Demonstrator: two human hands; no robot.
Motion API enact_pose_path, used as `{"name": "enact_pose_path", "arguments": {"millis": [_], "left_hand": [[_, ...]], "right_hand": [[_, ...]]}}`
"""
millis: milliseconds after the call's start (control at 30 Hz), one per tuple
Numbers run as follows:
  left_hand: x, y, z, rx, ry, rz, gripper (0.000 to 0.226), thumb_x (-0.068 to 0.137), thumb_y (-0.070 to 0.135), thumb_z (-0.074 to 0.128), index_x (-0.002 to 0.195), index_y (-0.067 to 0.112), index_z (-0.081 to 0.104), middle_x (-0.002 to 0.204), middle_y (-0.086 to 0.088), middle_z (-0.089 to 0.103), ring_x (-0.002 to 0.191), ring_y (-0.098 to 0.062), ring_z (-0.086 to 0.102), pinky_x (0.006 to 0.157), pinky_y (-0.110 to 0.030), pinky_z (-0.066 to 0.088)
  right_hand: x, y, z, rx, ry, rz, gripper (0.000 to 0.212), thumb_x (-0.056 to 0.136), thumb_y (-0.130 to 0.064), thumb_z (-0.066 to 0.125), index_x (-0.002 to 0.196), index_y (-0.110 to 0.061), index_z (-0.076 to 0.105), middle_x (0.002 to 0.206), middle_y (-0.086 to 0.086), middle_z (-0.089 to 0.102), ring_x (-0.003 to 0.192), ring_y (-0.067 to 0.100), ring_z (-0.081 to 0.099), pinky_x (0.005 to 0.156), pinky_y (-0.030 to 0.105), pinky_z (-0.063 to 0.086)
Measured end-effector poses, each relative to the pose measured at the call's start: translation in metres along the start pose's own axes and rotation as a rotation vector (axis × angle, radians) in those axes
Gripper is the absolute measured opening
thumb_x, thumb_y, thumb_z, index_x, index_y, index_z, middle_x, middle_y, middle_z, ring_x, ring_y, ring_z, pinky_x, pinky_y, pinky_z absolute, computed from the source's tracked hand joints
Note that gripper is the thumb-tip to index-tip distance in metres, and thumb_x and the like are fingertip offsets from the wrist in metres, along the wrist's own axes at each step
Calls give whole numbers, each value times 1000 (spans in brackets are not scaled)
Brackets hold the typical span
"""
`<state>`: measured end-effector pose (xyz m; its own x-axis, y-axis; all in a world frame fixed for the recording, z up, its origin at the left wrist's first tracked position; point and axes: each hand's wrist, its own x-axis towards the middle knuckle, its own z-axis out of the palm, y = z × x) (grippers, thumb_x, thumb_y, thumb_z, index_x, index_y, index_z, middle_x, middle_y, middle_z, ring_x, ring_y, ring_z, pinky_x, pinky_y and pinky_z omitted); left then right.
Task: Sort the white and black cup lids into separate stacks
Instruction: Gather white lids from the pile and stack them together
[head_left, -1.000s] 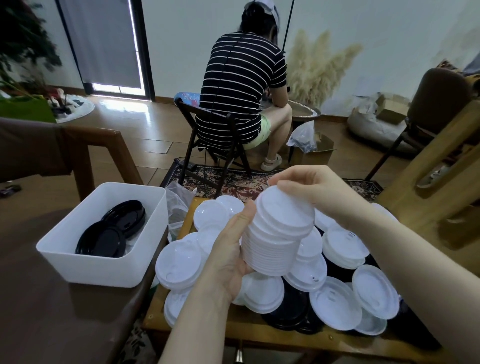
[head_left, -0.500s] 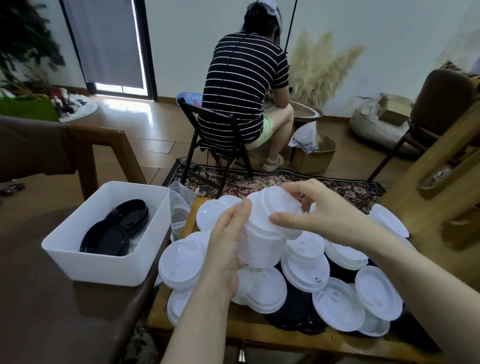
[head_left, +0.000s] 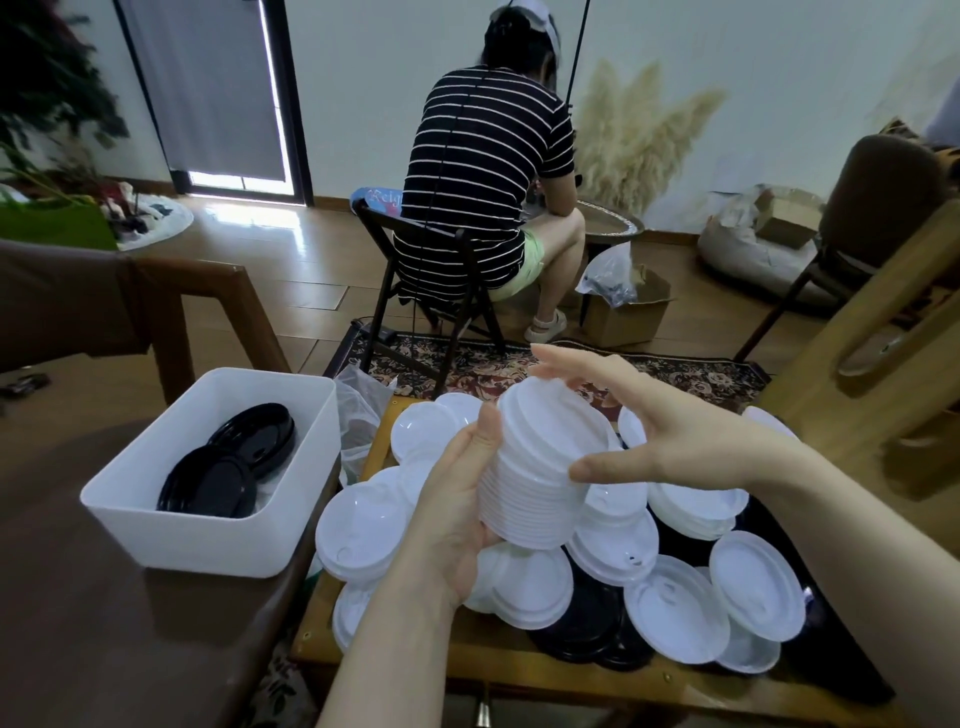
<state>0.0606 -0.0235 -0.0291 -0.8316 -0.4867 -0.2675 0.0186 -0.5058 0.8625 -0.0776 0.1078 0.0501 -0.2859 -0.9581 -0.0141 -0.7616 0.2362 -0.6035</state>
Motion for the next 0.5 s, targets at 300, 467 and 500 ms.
{"name": "enact_pose_path", "arguments": {"millis": [300,467,500], "left_hand": [[1,-2,-1,53,7,28,69,62,72,70,119,33,68,123,1,70,114,-24,66,91,-57,56],[3,-4,-2,5,62,19,68,57,64,70,116,31,70,122,-4,70,114,-29,66,86,-61,56],[2,-3,-1,-1,71,17,67,57,63,70,116,30,70,121,-4,71,113,-29,66,87,-62,55]], "right_hand": [[0,-1,9,-84,-22,2,82,83,-27,76,144,-52,27,139,-22,35,132,-3,24,117,36,17],[3,5,21,-18,51,-100,85,81,-31,77,147,-47,27,144,-27,38,138,-1,25,118,47,15],[4,8,23,25,53,-118,86,80,-32,76,148,-45,25,147,-27,38,141,2,26,118,49,16]]}}
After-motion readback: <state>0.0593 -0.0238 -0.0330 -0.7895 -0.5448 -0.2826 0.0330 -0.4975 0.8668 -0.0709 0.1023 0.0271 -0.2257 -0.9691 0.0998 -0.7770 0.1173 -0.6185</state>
